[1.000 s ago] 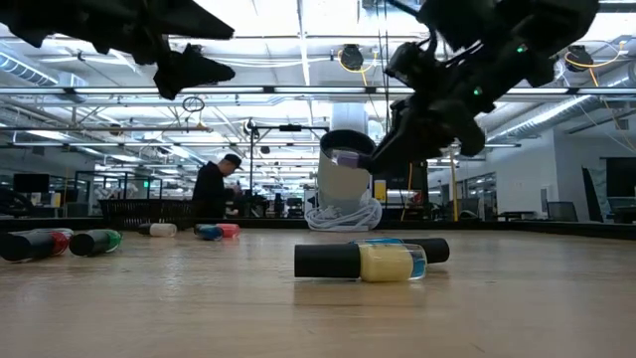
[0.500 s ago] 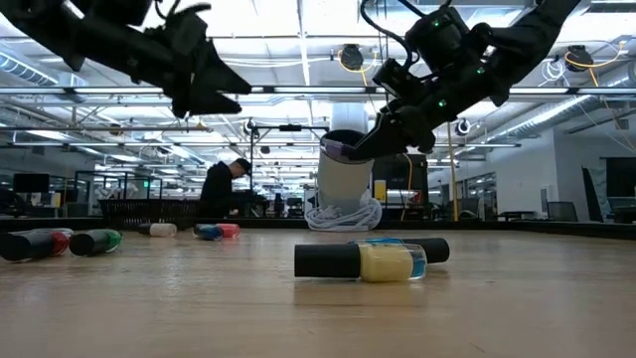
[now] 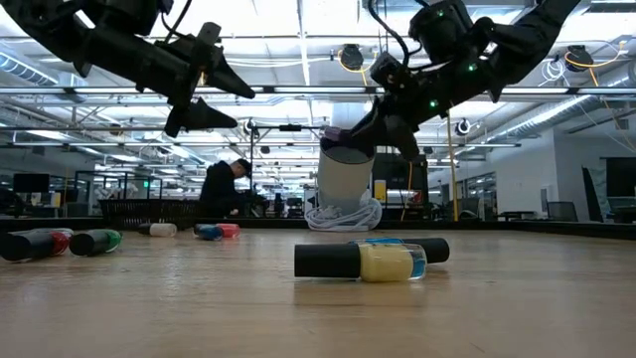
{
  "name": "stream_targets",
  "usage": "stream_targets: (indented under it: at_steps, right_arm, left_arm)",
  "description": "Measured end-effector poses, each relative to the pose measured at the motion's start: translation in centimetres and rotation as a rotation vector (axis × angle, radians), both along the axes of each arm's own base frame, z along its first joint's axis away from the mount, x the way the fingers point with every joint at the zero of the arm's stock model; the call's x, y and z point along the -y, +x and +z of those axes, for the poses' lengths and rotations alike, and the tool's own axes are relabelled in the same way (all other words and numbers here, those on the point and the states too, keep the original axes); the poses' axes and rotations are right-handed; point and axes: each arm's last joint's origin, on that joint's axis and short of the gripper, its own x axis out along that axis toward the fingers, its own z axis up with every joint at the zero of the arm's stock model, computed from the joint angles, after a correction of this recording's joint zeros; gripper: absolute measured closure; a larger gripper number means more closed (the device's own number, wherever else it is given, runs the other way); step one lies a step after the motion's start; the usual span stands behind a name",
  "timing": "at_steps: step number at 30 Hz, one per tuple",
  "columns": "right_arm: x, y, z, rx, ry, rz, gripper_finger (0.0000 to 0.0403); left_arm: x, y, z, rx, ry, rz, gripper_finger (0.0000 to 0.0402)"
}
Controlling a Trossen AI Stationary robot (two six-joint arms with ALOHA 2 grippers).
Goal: Pick & Place Nail Polish
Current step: Put the purple nail polish bottle into the black basket
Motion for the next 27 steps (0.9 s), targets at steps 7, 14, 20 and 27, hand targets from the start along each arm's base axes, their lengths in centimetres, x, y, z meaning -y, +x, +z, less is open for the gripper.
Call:
stream_targets:
  at_steps: [7,14,20,27]
  right_arm:
    - [-1.9,0.3,0.1,-0.015,-0.067,0.016,0.0354]
    - [-2.6,0.7,0.6,0.128,0.361,0.468,0.0354]
    - [-2.4,0.3,1.8,0.200,0.648,0.845,0.0354]
    - [-3.9,-0.3,3.6,0.160,0.849,1.247,0.0354]
  left_arm:
    - [0.0,0.0,0.1,0.016,-0.011,0.017,0.0091]
    - [0.0,0.2,-0.4,-0.017,0.004,0.024,0.0091]
    - [0.2,0.4,-0.8,-0.039,-0.001,0.014,0.0091]
    - [0.4,0.9,-1.4,-0.063,-0.008,0.003,0.0092]
